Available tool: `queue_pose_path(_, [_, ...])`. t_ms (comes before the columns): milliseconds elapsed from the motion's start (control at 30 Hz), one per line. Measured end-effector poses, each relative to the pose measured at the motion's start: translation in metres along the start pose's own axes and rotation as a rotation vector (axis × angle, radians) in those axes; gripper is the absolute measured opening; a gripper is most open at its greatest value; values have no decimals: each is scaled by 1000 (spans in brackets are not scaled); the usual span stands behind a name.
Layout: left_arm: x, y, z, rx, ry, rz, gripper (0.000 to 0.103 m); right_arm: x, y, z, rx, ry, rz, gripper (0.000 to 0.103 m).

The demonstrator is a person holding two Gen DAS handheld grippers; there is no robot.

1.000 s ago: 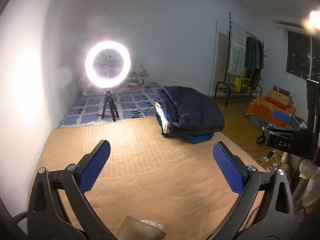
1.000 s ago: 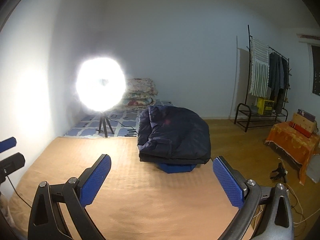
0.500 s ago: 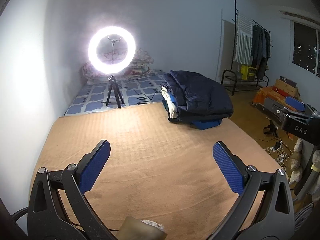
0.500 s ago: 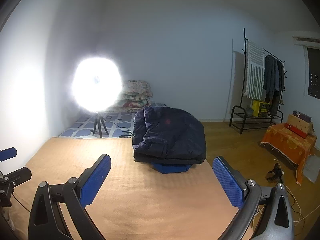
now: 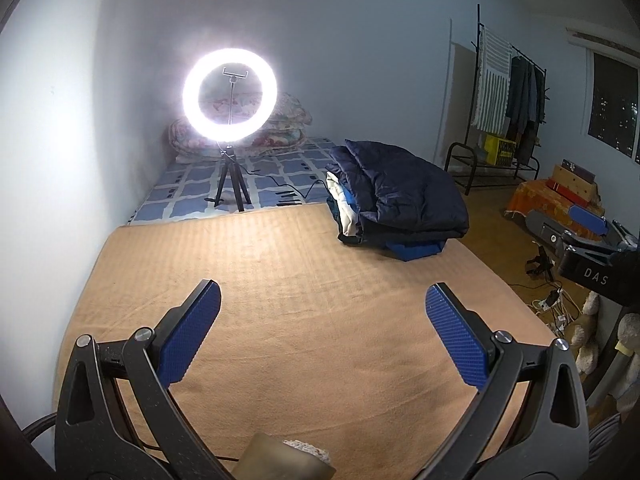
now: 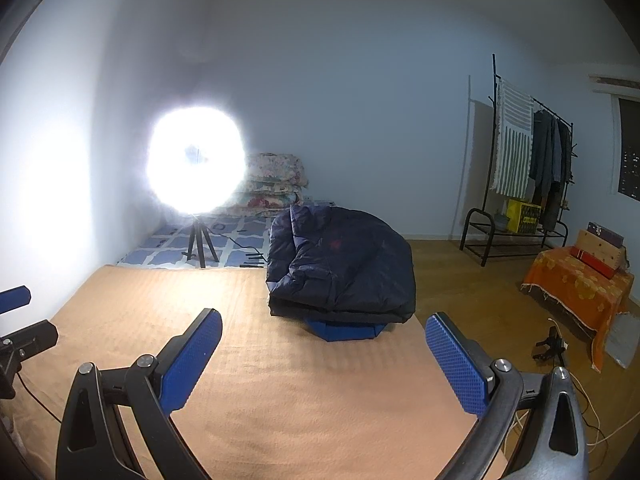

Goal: Fold large clothes

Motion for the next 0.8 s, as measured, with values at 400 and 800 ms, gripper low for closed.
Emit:
queue_pose_path(400, [0,0,0,2,1,2,103,-1,-2,-1,-4,2,9,103])
queue_pose_path(800, [2,1,2,8,1,6,103,1,-2,-2,0,-5,18,103])
Point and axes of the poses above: each gripper's, at about its wrist camera, not at the fingertips, and z roughly against the way its jaws point, x to its right, y to its top, the point moved 9 cm from there along -z, roughly the way its jaws point, and after that the axes turned 6 degrees about -y, right-handed, at the moved point
